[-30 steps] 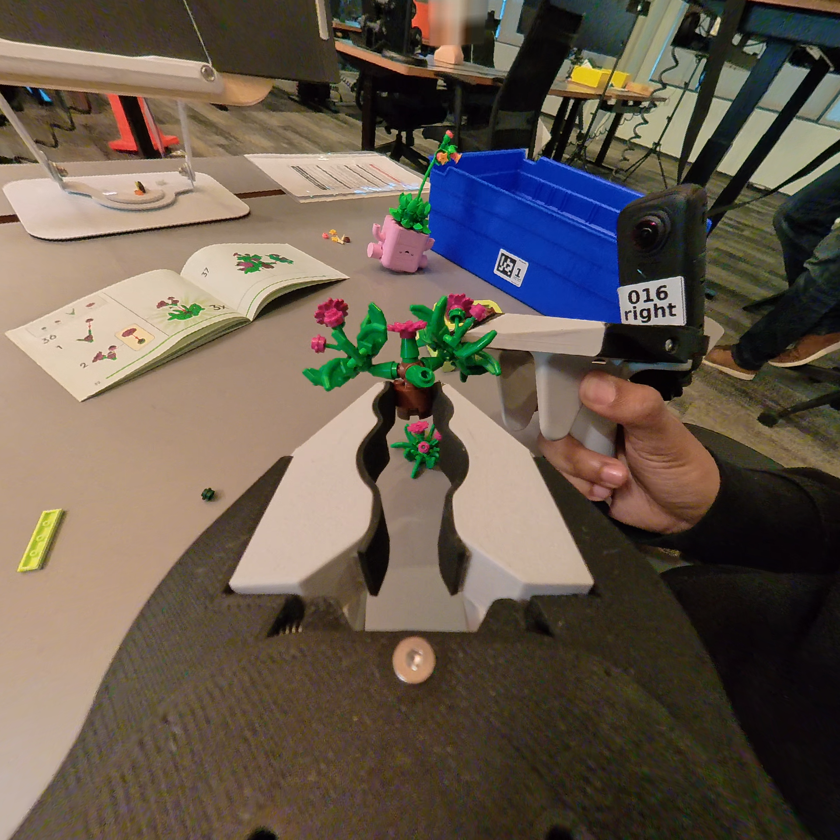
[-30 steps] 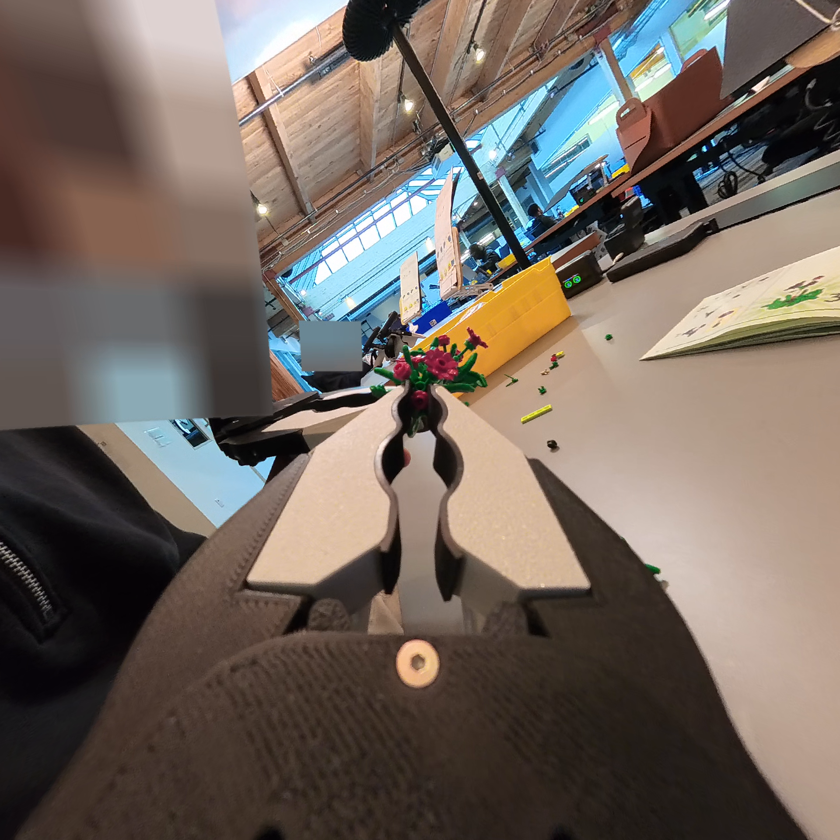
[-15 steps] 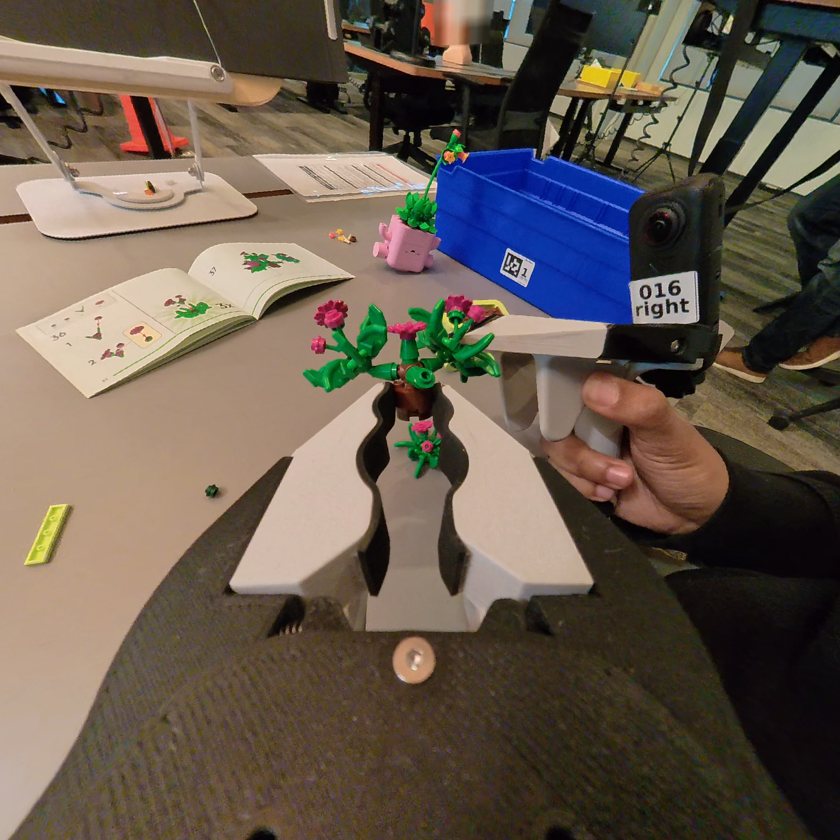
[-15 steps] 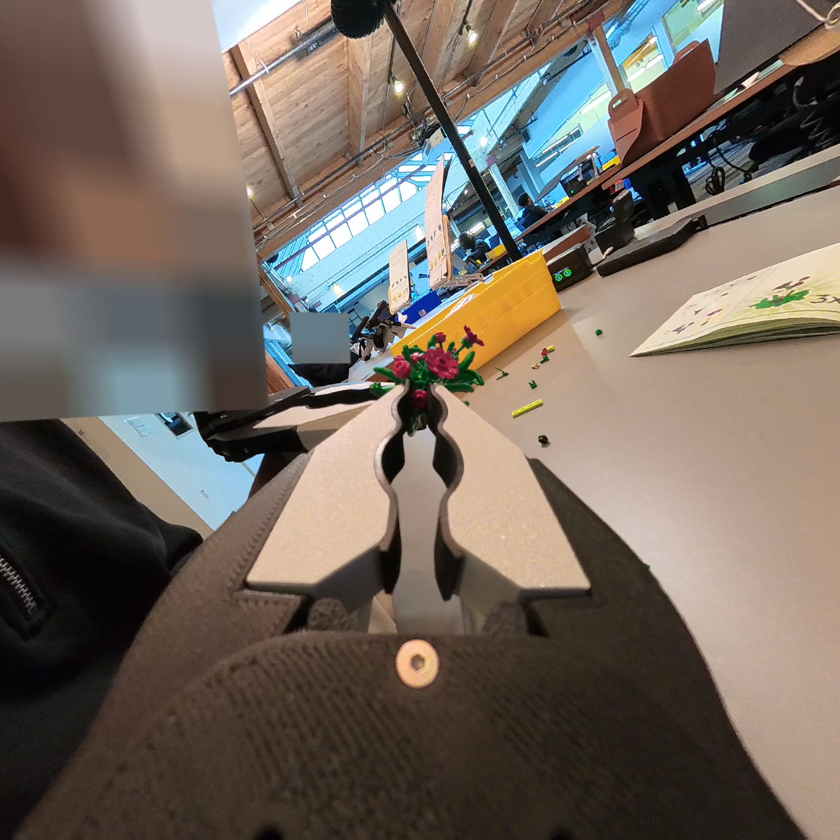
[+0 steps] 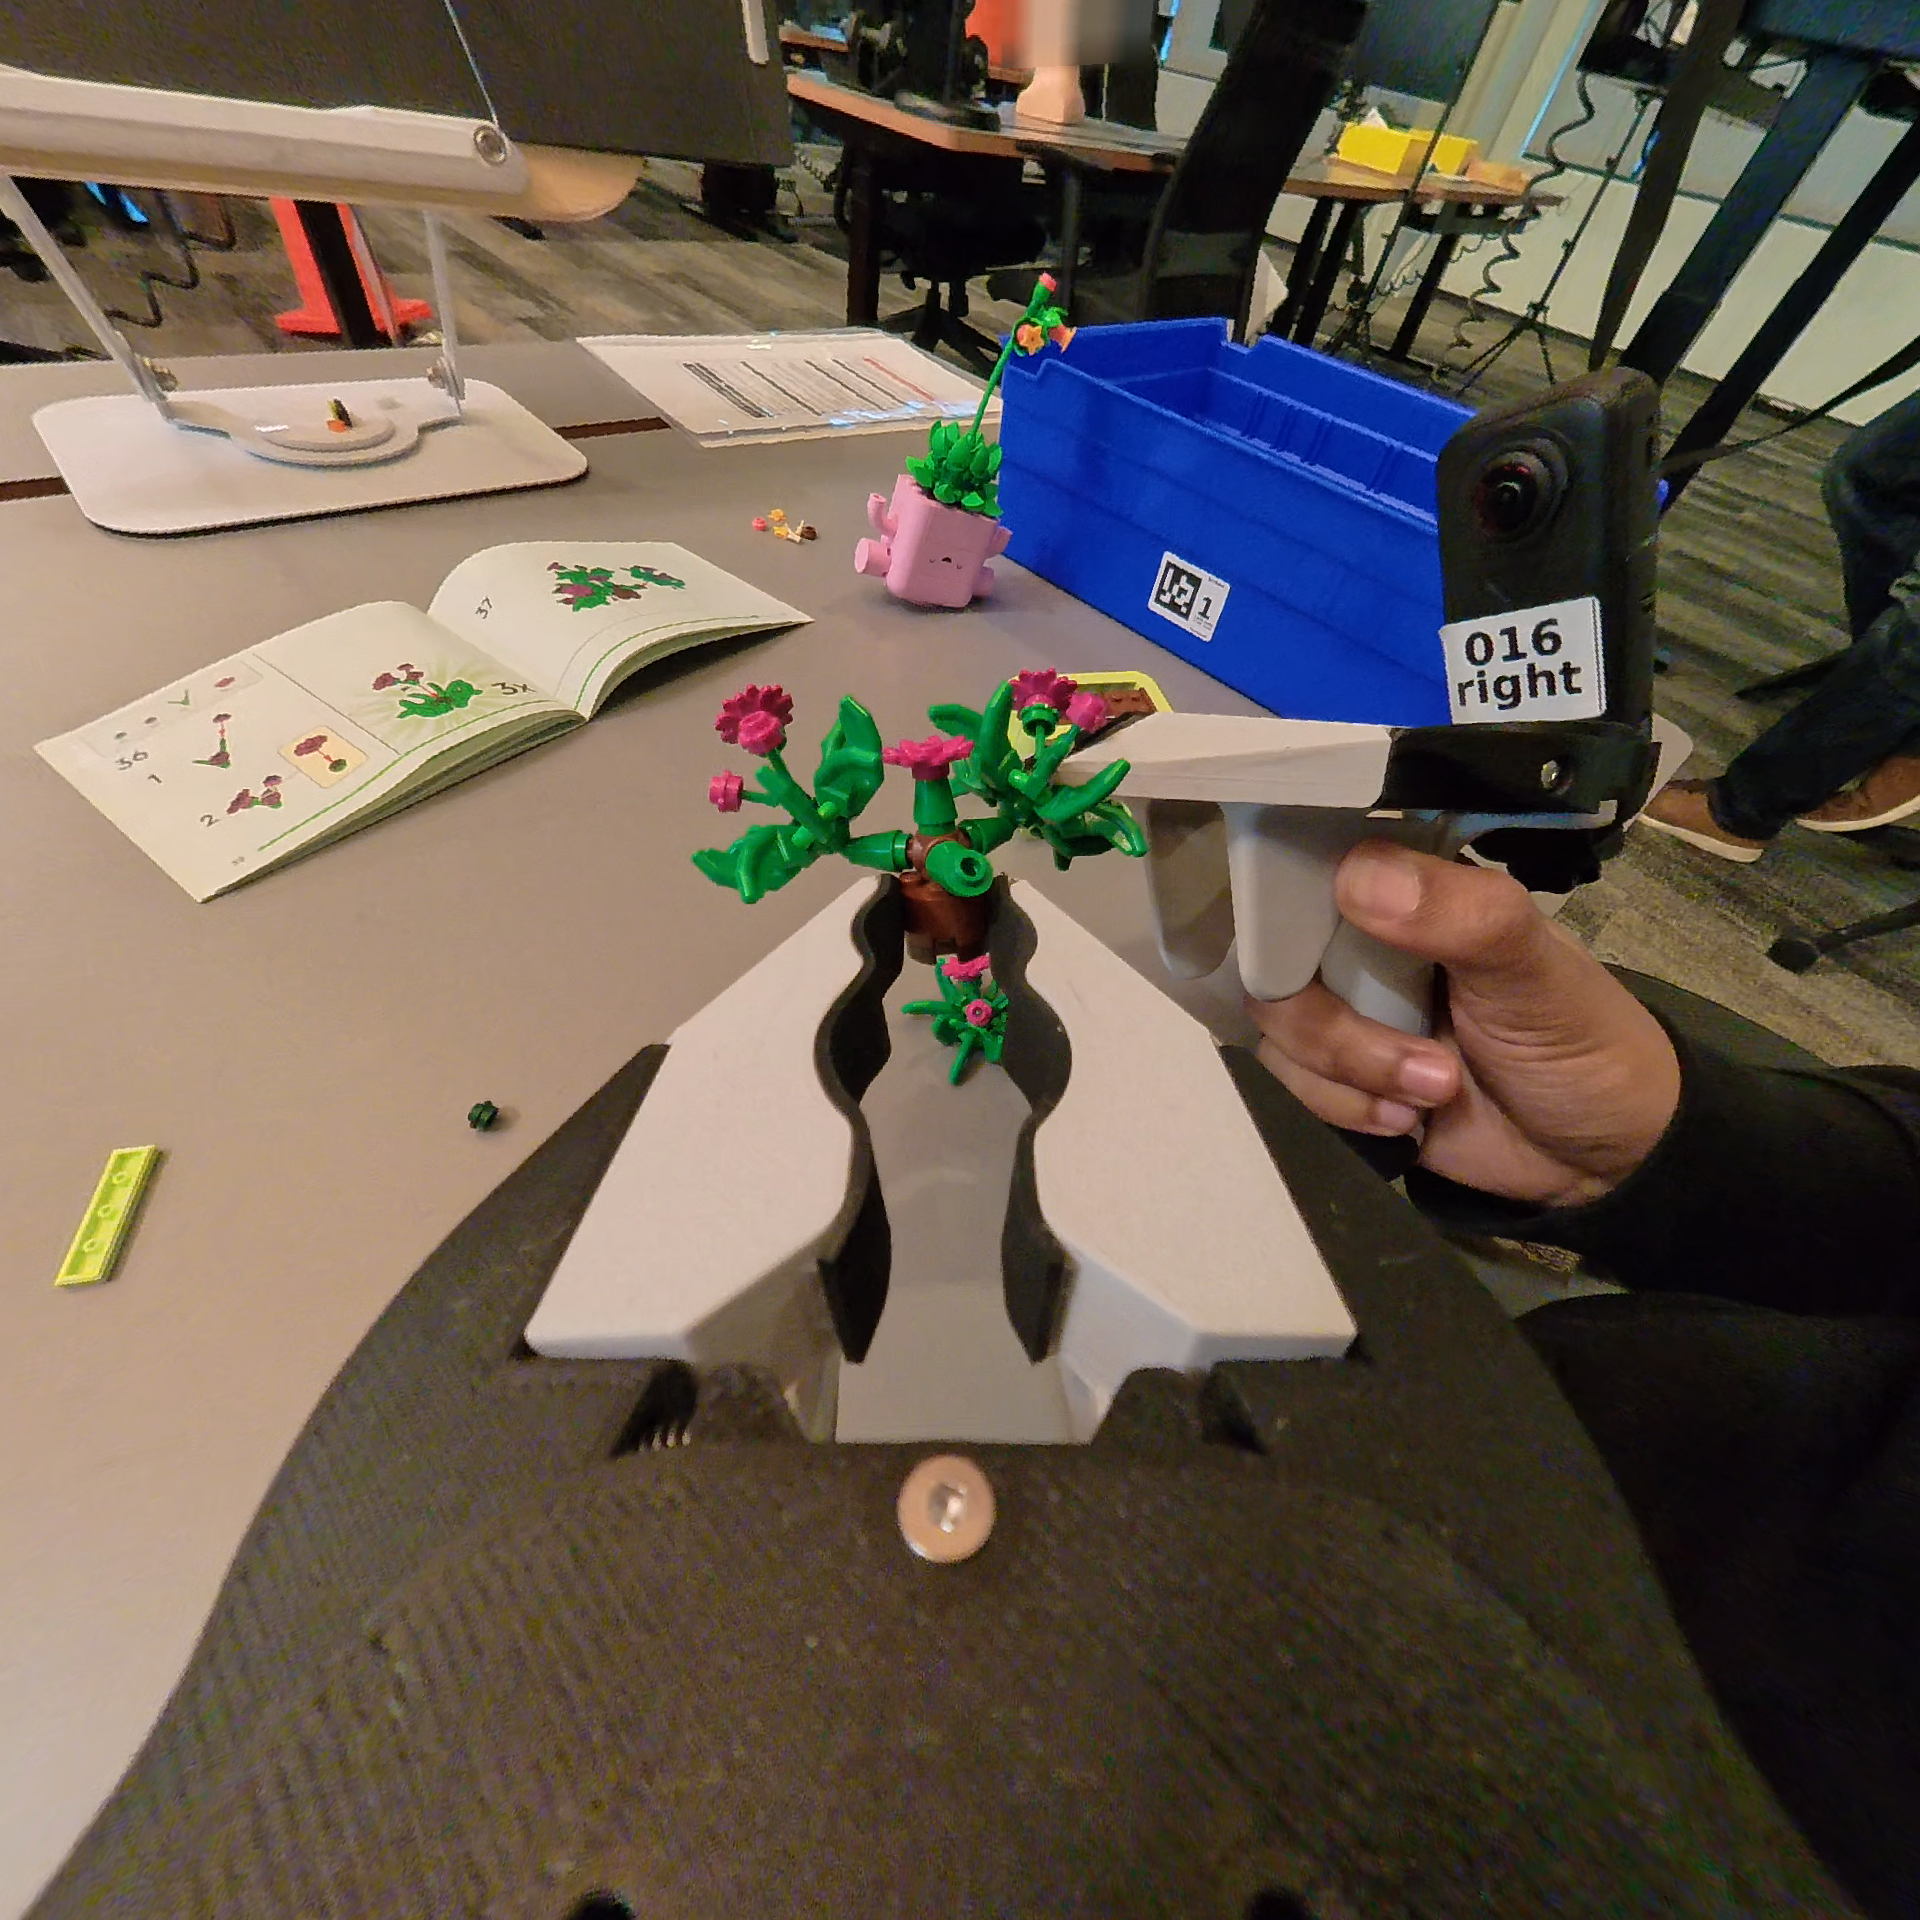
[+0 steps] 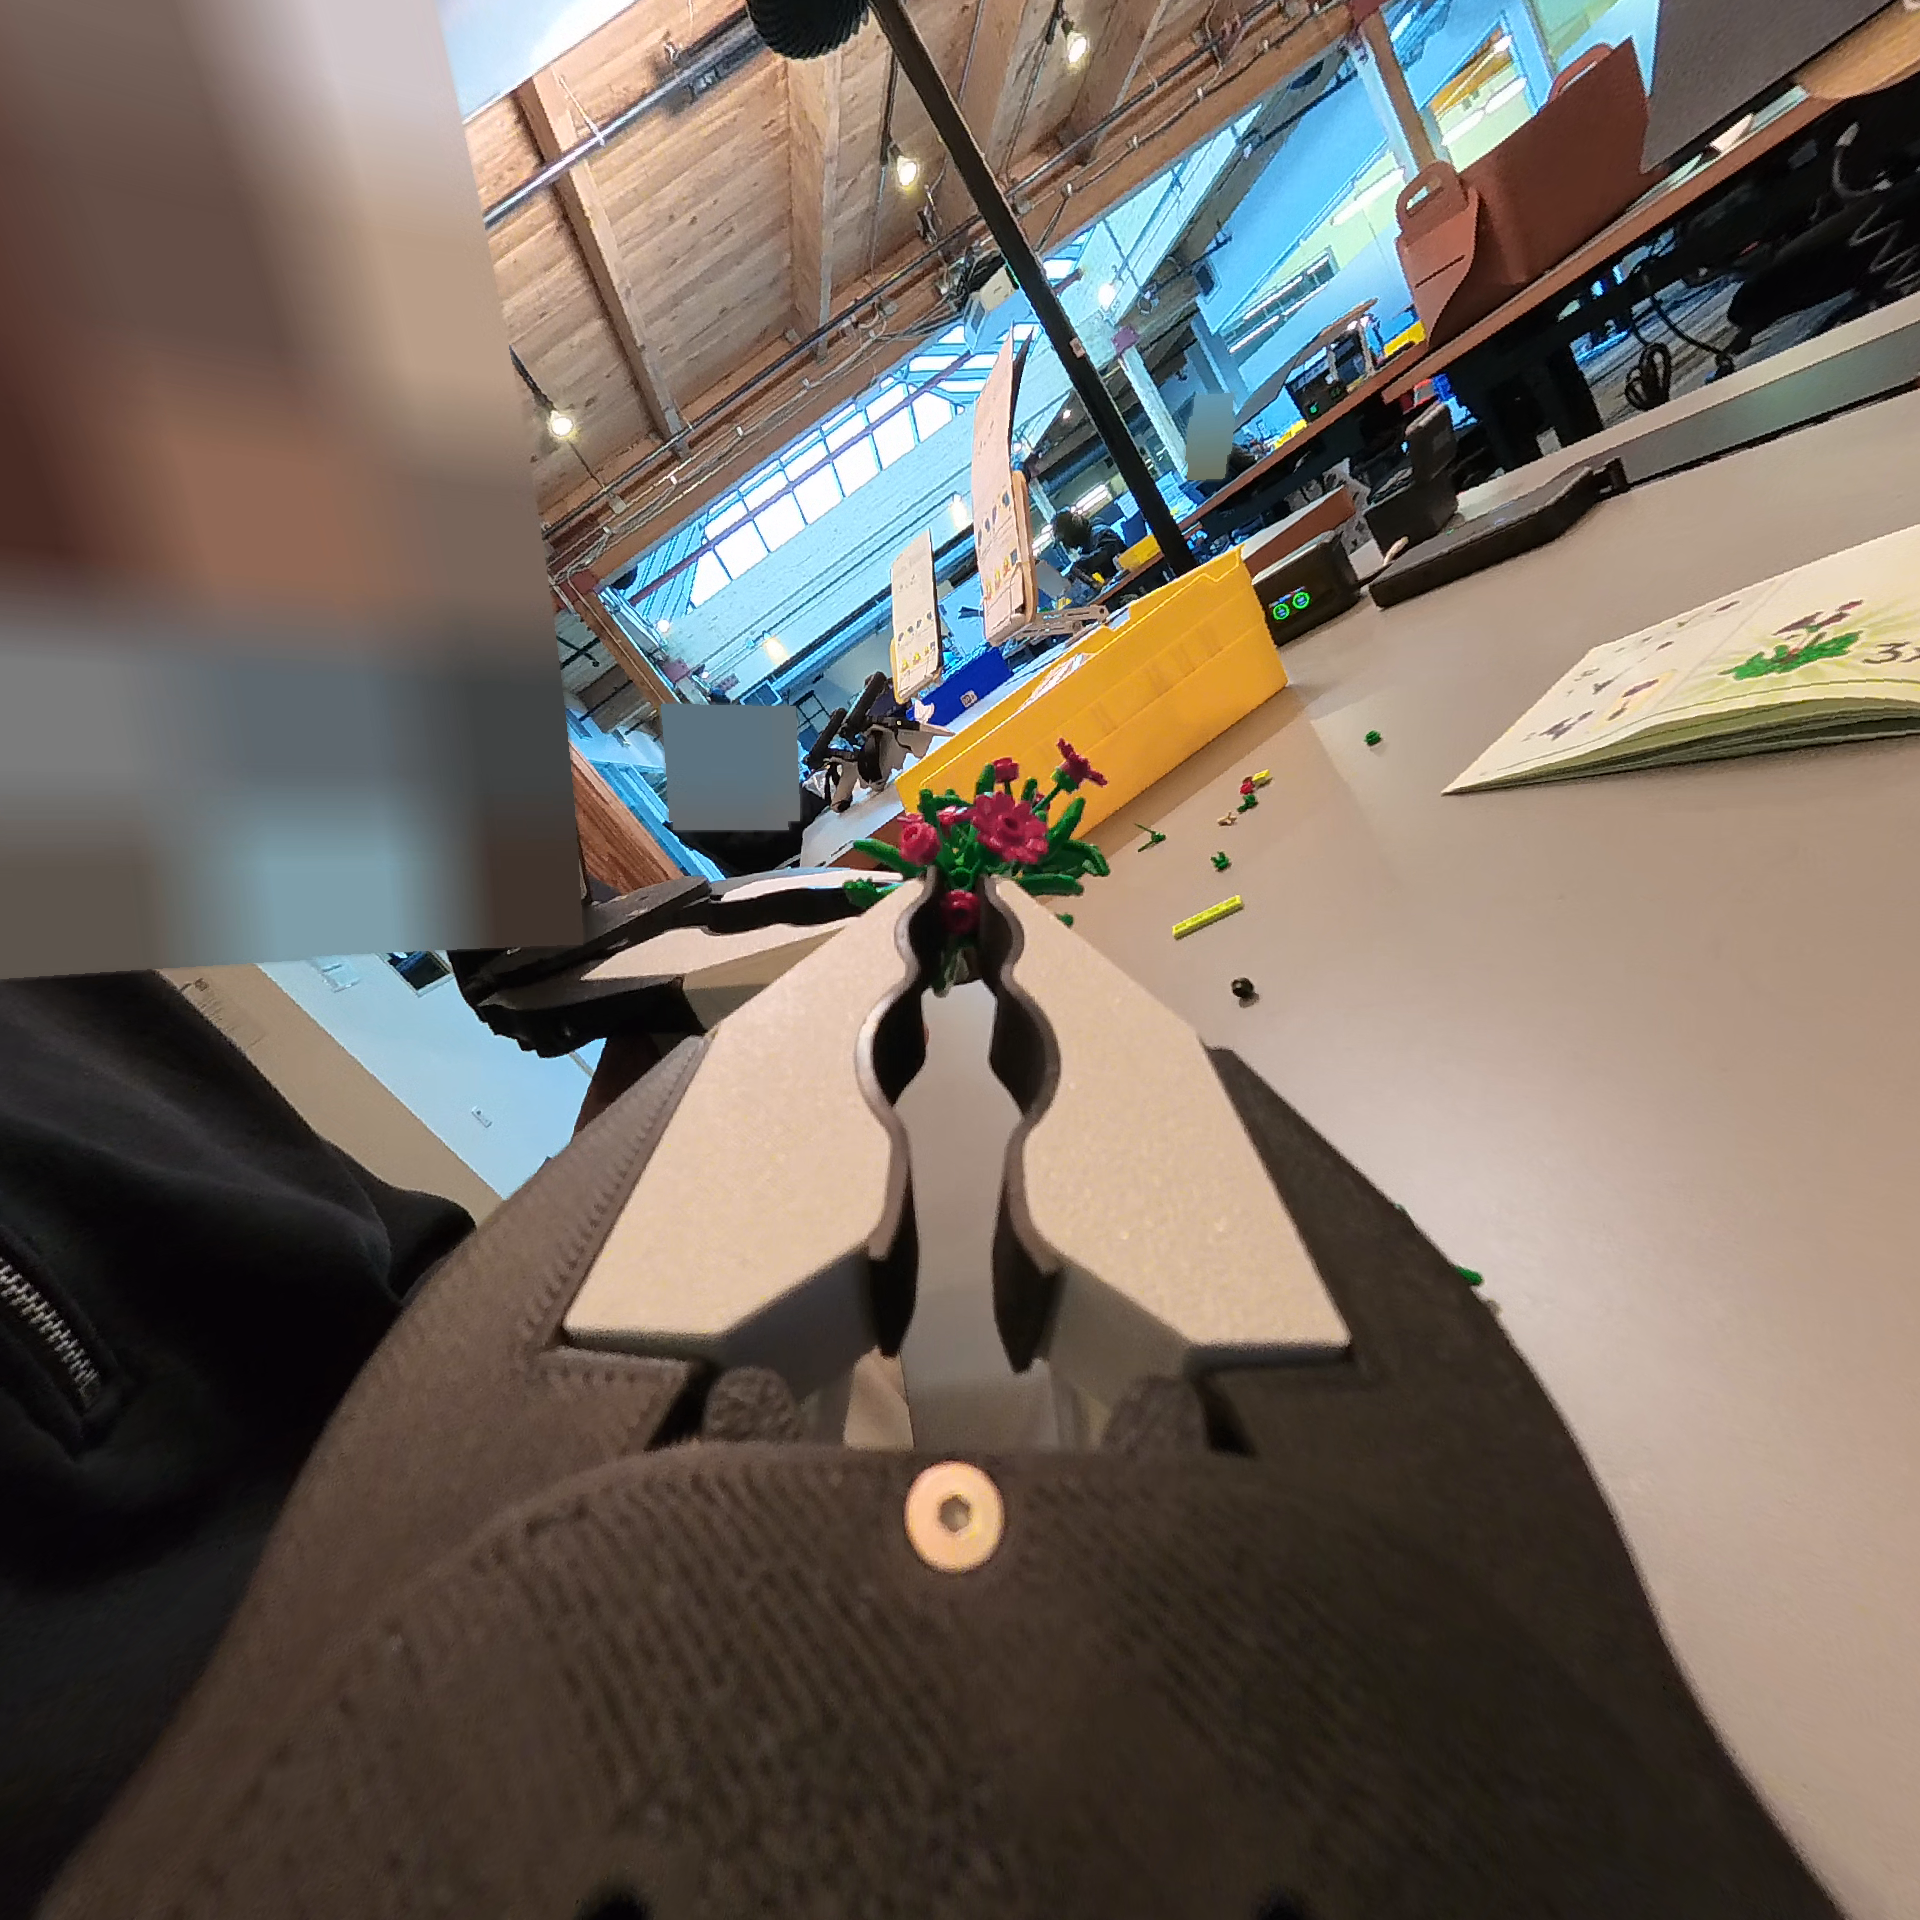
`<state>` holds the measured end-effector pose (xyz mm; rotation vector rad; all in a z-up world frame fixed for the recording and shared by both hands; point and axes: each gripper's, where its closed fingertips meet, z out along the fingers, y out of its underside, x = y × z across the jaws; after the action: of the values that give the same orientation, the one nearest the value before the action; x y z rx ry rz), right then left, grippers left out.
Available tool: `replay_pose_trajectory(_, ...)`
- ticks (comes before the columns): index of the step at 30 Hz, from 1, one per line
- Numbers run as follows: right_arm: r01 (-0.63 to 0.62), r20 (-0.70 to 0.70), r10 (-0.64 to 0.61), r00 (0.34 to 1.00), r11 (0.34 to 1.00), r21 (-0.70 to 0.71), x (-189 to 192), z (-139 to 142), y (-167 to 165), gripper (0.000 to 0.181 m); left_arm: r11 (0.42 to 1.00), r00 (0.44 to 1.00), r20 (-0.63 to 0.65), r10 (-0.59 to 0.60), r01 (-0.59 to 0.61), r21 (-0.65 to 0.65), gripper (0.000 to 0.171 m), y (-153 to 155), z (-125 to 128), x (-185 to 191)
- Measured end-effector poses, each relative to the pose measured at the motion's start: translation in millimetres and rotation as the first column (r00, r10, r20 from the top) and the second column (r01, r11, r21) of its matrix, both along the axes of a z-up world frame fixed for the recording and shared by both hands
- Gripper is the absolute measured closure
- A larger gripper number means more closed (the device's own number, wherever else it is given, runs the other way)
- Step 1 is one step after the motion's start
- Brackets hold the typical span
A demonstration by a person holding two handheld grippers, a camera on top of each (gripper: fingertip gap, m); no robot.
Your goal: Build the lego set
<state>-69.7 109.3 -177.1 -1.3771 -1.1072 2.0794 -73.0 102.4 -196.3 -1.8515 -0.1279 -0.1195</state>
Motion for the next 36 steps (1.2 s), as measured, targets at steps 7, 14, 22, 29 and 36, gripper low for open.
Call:
replay_pose_trajectory(7, -0.016, 0.009, 0.016, 1.000, 1.000, -0.005, -0.5, -1.2, 0.0, 0.177, 1.000, 1.000, -0.003, -0.003, 0.003, 0.021, 0.158, 0.1, 1.0, -2.3)
replay_pose_trajectory(14, -0.024, 0.000, 0.024, 1.000, 0.999, -0.043, 1.1, -0.2, 1.5, 0.177, 0.999, 1.000, -0.007, -0.017, 0.017, 0.031, 0.158, 0.9, 1.9, -0.8)
replay_pose_trajectory(22, -0.019, 0.009, 0.019, 1.000, 0.999, -0.029, 2.5, -1.1, 0.8, 0.177, 1.000, 1.000, -0.023, -0.011, 0.011, -0.002, 0.157, 1.5, -2.0, 0.7)
replay_pose_trajectory(29, -0.012, 0.011, 0.012, 1.000, 1.000, 0.015, -0.6, -1.4, -1.3, 0.177, 0.998, 0.999, 0.008, -0.034, 0.034, 0.043, 0.158, -0.4, -2.3, -3.9)
replay_pose_trajectory(36, 0.012, -0.002, -0.012, 1.000, 0.998, 0.055, 3.1, 0.3, 5.3, 0.163, 0.984, 0.994, 0.111, -0.006, -0.014, 0.179, 0.158, -12.8, 6.9, -36.0)
